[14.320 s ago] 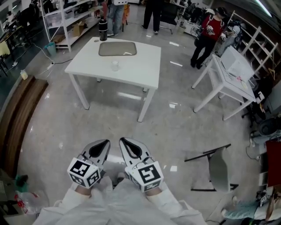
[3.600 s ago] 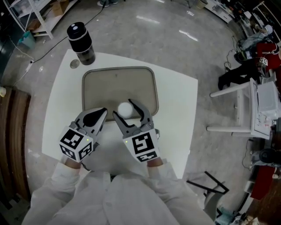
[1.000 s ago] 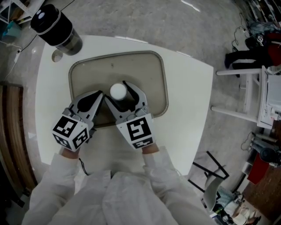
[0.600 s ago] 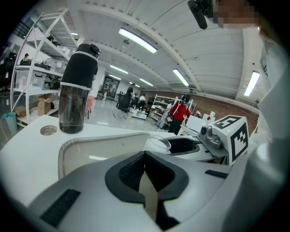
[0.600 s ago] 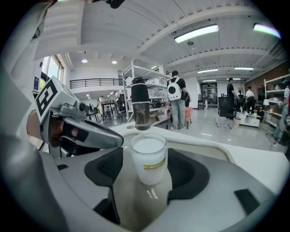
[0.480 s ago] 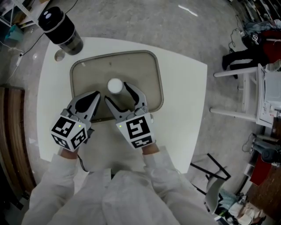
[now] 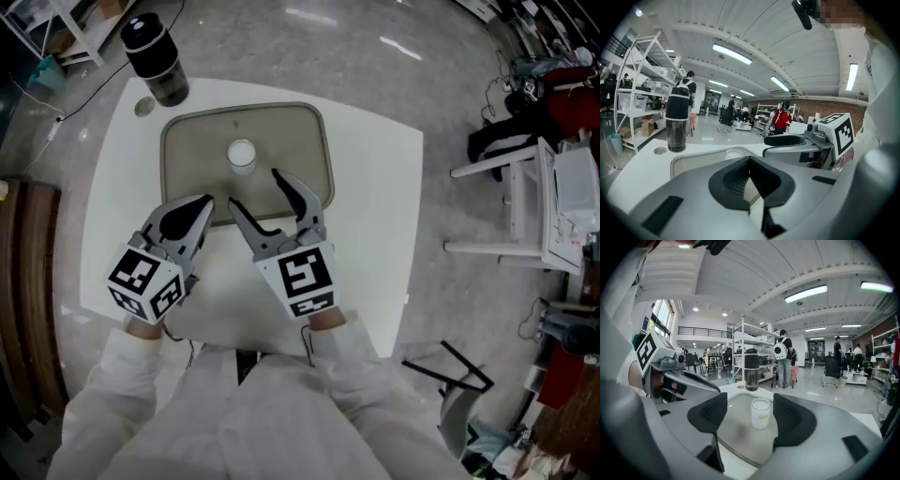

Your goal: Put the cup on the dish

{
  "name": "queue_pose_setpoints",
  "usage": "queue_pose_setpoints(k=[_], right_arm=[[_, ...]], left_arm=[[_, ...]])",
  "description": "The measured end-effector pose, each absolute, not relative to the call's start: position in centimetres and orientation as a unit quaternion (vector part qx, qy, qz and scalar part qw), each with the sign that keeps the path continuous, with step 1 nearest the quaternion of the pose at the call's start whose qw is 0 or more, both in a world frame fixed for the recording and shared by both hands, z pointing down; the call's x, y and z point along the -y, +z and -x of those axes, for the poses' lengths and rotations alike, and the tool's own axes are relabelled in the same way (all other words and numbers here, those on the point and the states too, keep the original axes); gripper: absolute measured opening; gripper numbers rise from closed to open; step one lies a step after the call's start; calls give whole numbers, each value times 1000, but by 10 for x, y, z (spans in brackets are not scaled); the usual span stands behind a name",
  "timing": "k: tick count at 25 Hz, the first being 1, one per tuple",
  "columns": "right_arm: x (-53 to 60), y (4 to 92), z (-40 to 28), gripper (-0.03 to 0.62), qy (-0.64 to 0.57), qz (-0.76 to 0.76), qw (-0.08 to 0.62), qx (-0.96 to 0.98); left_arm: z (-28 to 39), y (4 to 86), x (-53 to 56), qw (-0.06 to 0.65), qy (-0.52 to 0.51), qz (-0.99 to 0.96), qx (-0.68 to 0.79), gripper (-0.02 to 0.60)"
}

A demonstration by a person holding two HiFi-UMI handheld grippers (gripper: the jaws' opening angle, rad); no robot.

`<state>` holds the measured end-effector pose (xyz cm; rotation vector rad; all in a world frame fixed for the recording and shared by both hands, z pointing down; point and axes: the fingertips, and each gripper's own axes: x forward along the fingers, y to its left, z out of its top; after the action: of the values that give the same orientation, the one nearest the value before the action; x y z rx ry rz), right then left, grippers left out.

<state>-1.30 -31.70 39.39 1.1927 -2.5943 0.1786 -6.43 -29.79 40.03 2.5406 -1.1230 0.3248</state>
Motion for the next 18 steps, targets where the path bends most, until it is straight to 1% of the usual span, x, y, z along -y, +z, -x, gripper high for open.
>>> queue_pose_setpoints(k=[9,18], right_arm=[[242,352,-15,293,19,-420,101,902],[162,317,-40,293,17,-397,62,915]], left_arm=[[45,361,220,129,105,-901,400,6],[22,348,153,115,99,-900,409,6]])
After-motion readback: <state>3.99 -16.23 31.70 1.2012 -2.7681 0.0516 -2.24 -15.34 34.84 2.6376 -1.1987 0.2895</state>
